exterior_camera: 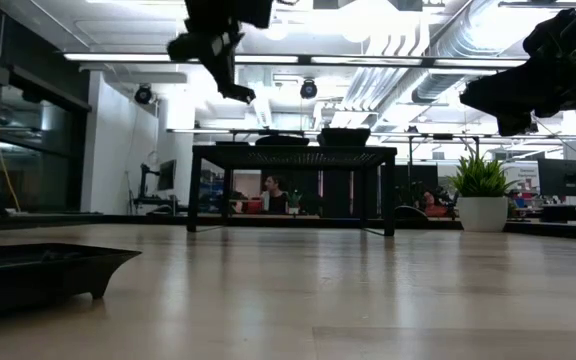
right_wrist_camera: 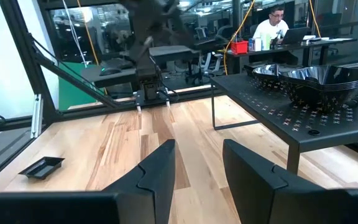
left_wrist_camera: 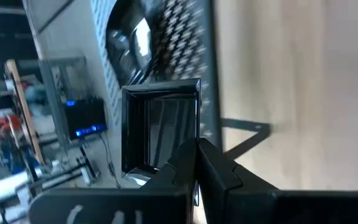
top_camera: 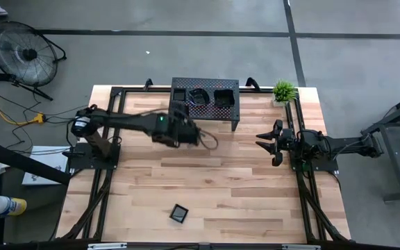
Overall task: Pick & Place Mini shaped plates
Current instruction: Stack the top black square plate on top of the black square plates on the shelf
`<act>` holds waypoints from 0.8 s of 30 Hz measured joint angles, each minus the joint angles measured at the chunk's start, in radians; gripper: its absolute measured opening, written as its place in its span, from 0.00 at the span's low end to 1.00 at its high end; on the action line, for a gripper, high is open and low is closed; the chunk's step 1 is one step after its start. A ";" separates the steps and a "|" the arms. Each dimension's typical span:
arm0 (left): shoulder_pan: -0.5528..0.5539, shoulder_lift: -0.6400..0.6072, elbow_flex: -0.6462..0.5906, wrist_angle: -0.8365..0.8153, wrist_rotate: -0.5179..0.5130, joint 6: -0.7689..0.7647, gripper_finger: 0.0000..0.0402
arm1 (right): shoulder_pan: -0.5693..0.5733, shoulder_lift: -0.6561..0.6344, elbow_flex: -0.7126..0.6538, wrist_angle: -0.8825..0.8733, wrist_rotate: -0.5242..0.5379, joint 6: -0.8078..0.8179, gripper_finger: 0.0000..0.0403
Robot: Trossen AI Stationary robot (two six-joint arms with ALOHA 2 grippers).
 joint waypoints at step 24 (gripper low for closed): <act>0.393 -0.205 -0.213 0.416 0.322 0.379 0.01 | 0.000 0.000 0.000 -0.001 0.000 0.000 0.32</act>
